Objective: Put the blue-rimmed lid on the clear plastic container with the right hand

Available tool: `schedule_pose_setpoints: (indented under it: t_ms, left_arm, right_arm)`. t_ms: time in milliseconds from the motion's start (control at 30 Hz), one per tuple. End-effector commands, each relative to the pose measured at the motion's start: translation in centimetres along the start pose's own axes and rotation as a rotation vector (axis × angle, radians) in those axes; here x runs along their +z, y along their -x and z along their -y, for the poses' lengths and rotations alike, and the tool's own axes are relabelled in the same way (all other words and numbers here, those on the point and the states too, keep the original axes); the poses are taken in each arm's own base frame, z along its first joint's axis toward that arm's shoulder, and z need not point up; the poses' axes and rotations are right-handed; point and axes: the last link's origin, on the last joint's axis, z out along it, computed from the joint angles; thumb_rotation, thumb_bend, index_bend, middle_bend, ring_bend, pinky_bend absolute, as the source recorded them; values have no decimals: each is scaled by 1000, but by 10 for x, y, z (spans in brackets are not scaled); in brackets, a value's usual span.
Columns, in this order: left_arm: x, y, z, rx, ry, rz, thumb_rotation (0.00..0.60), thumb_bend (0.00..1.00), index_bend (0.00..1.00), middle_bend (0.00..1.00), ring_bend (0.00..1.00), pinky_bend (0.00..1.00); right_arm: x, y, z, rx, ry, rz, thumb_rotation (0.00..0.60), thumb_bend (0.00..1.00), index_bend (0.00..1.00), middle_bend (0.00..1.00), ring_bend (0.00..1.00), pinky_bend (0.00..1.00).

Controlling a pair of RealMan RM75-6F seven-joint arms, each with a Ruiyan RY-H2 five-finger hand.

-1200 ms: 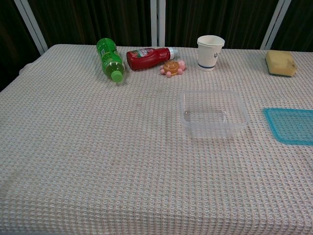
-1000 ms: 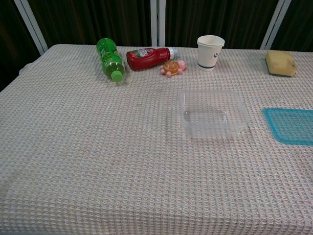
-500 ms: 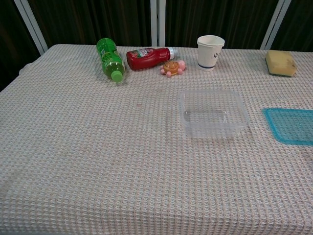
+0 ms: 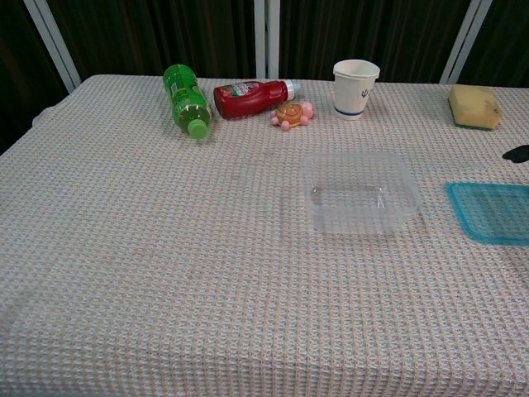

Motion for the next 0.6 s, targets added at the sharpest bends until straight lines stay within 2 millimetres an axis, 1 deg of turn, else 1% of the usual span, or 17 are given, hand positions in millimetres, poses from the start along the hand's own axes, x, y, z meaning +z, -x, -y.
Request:
schedule_pose_setpoints:
  t_ms: [33,133,300,400,600]
  left_arm:
    - [0,0,0,1,-1,3,600,0,118,77,0,0]
    - [0,0,0,2,-3,6,600,0,118,77,0,0]
    - [0,-1,0,3,-3,5,600,0,117,77,0,0]
    - [-1,-1,0,4,-6,7,600,0,118,77,0,0]
    - [-3,-2,1,3,-12,6,600,0,117,77,0,0]
  right_arm:
    - [8,3,5,-22,-8,43,600,0,0,58,0,0]
    - [13,5,7,-31,-12,85,600,0,0,60,0,0]
    - [22,4,12,-46,-22,92,600,0,0,98,0,0]
    - [25,3,13,-57,-24,100,600,0,0,102,0,0]
    - [29,3,15,-73,-28,107,600,0,0,142,0,0]
